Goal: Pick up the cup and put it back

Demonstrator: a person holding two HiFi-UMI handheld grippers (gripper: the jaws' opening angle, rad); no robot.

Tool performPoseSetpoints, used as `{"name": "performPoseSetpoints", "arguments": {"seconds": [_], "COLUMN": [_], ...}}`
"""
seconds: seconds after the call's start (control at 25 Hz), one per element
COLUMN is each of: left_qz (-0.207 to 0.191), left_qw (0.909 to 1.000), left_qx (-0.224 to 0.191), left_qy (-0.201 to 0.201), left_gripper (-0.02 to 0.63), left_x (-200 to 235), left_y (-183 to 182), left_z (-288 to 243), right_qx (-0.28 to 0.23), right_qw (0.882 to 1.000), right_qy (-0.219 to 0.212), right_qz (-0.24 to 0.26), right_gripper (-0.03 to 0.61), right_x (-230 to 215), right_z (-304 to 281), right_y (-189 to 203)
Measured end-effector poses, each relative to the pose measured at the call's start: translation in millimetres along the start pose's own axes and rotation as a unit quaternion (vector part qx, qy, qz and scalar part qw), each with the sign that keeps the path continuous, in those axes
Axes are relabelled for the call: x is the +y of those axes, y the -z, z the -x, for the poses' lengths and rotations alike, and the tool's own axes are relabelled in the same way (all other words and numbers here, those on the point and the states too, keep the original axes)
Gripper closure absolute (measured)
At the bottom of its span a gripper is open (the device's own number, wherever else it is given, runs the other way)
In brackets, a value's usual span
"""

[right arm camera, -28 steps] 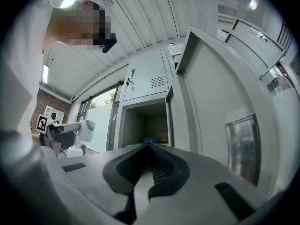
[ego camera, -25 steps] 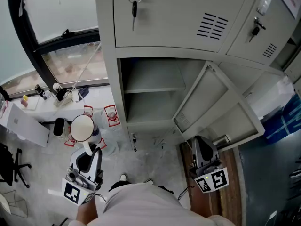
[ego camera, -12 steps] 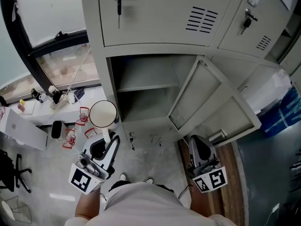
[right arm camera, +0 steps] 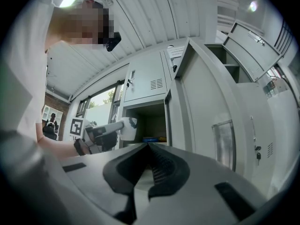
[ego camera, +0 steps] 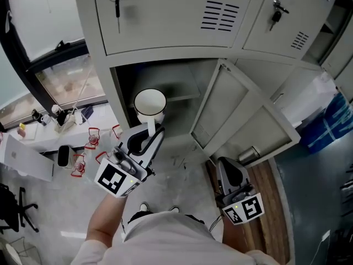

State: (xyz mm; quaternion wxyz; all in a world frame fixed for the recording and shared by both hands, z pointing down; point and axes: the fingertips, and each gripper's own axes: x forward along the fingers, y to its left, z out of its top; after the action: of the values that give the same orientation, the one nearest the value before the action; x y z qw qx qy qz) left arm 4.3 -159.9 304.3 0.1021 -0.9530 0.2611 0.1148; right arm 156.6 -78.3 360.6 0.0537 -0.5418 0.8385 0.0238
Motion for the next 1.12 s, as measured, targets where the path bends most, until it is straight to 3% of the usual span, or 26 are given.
{"name": "performPoseSetpoints", "arguments": {"seconds": [0.44,0.92,1.12], "left_qz": [0.001,0.065,0.100], "left_qw": [0.9985,0.9955,0.9902], "left_qx": [0.036,0.051,0.070], "left_qy": [-0.041,-0.046,-0.067], "left_gripper": [0.557,0.557,0.557], "left_x": [47,69,81], "left_y": [39,52,59], "left_z": [-65,-90,-96], "right_qx": [0.002,0.004,0.002], "right_qw": [1.000,1.000,1.000], "right_qy": [0.002,0.003,0.000], "right_qz": [0.002,-0.001,-0.004], "right_gripper": [0.561,0.561,0.561], "right_x": [-3,-9,-8], "right_z": [4,1,-2], "right_y": [0,3,4]}}
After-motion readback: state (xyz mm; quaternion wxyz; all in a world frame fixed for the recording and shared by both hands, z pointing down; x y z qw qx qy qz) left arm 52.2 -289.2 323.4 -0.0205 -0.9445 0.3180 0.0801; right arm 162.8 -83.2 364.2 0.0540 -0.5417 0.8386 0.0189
